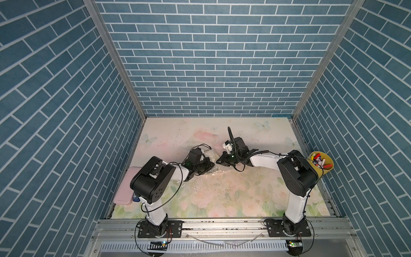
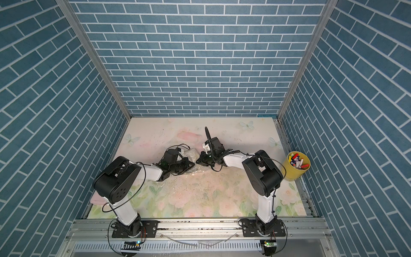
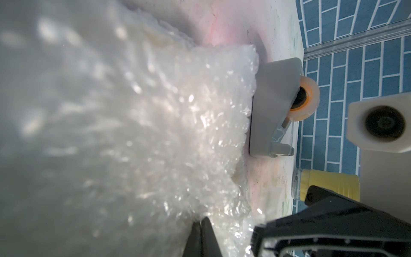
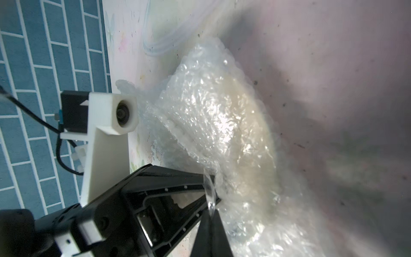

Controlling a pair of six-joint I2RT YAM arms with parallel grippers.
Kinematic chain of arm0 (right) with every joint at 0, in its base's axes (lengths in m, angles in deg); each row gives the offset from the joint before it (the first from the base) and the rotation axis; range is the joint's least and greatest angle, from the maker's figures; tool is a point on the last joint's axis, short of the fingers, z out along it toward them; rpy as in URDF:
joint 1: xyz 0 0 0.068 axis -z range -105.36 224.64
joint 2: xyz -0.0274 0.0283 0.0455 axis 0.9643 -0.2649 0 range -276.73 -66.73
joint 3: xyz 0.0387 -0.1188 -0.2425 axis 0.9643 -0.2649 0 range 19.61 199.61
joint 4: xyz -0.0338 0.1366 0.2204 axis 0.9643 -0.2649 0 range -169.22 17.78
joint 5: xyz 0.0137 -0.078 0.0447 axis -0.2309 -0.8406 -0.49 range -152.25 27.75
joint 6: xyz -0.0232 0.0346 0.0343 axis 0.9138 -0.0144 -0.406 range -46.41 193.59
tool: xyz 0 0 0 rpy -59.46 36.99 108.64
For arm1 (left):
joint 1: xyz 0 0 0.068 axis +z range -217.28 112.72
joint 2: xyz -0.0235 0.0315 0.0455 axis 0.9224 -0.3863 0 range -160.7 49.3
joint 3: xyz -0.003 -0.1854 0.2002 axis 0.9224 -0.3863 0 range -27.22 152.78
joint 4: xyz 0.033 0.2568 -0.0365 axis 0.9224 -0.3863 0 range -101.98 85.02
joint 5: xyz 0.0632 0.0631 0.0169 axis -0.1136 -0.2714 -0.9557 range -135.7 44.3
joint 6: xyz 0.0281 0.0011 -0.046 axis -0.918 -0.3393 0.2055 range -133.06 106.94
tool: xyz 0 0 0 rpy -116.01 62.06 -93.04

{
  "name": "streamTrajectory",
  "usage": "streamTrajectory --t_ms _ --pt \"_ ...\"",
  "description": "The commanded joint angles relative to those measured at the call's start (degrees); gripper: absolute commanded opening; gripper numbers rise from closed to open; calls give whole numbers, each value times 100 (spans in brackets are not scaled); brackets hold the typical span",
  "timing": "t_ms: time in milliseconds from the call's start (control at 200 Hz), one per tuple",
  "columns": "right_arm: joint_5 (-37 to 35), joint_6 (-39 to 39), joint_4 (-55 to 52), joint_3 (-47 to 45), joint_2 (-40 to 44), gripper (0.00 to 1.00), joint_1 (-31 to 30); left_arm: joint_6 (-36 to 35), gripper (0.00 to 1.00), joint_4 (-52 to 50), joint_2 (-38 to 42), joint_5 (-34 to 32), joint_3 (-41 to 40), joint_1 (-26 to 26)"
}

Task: Wrap dinner plates in bubble wrap
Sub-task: Stick the tape on the bubble wrap.

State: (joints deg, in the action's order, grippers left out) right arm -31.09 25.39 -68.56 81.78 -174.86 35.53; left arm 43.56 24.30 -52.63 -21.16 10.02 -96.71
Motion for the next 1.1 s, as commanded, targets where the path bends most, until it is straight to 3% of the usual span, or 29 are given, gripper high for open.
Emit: streamTrajectory --t_ms 0,495,520,555,580,835,920,1096 --pt "-162 162 -25 -87 -91 0 2 -71 6 -1278 -431 -203 -296 -14" --pt "-779 441 -1108 358 -598 0 -153 -68 6 -1240 -468 -184 -287 -18" --pt "-839 452 -1159 369 -579 9 -164 -68 6 -1236 -463 -186 -287 -15" --pt "-936 461 -1233 382 -545 39 -180 -72 6 -1236 -469 -186 -287 -18" --pt "-1032 466 -1317 404 -514 45 -191 -69 6 -1219 -477 -172 -287 -19" --pt "-1525 461 -1525 374 -29 59 -235 -79 6 -1224 -514 -168 -287 -14" --pt "-1562 448 -1551 423 189 73 -242 -81 6 -1234 -529 -168 -274 -12" --pt "-1499 452 -1608 571 458 77 -237 -74 6 -1231 -539 -176 -271 -16"
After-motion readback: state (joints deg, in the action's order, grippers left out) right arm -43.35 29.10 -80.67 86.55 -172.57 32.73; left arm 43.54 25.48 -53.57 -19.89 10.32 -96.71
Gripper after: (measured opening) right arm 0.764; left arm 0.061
